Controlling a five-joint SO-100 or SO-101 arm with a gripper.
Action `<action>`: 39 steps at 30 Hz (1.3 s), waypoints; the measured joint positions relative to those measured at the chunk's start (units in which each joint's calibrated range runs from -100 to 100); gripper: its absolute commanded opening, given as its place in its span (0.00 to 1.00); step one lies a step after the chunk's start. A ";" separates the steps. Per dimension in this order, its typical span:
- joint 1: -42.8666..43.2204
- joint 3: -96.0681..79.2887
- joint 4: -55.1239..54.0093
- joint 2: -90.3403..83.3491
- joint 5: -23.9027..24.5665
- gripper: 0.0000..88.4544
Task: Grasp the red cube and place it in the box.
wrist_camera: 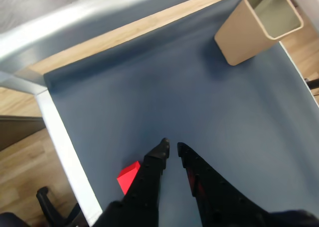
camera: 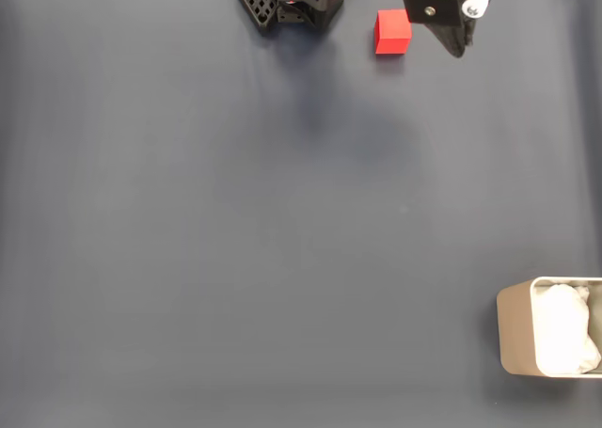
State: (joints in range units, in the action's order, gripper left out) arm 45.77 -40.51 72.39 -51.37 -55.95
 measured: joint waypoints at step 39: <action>9.87 -26.58 1.11 -18.93 -6.06 0.35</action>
State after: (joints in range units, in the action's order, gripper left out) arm 55.64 -67.09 73.51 -70.30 -62.00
